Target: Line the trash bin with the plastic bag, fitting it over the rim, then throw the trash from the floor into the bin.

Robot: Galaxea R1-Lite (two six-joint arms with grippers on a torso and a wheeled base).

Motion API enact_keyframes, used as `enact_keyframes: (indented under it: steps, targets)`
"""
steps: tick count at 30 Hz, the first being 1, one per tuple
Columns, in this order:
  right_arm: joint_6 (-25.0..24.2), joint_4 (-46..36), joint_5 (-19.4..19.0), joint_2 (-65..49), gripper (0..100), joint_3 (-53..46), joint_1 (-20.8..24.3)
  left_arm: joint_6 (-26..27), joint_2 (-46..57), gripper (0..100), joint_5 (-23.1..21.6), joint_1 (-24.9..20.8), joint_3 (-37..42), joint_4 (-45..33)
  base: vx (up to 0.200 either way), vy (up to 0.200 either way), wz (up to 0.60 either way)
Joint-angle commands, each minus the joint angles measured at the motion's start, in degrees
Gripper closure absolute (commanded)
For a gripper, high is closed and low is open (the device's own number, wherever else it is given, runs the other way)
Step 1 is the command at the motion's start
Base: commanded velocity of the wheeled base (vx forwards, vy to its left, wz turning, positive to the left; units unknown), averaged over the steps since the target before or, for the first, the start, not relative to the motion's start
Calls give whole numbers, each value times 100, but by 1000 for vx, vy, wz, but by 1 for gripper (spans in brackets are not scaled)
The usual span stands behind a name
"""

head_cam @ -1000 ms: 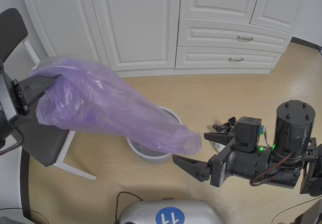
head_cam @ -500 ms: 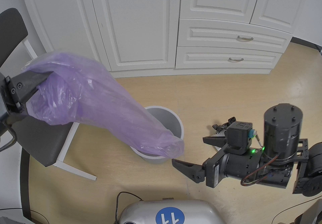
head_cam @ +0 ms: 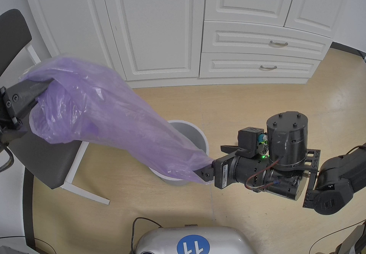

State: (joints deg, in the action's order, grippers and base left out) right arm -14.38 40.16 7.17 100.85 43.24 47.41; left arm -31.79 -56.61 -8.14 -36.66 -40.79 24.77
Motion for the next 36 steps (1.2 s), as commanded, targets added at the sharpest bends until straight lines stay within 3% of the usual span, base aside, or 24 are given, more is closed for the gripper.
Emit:
enact_keyframes:
  steps: [1, 8, 14, 22, 30, 36]
  targets:
    - [-64, 19, -22, 13, 0, 97, -109, -2, 19, 100, -3, -70, 10, 10, 0, 0, 0]
    - [-337, 555, -75, 180, 0, 141, -109, -2, 63, 100, 6, -166, 1, 10, 0, 0, 0]
    - [-979, 1680, -93, 1015, 0, 299, 137, -336, 291, 100, -3, -465, -78, 19, 0, 0, 0]
    - [-1427, 2972, -5, 1929, 0, 633, 286, -547, 388, 100, -29, -527, -122, 28, 0, 0, 0]
    - [-1673, 3438, 777, 2562, 0, 1336, 445, -547, 476, 100, -29, -615, -113, 28, 0, 0, 0]
    - [-1954, 3499, 830, 2509, 0, 1415, 497, -538, 485, 100, -29, -615, -113, 28, 0, 0, 0]
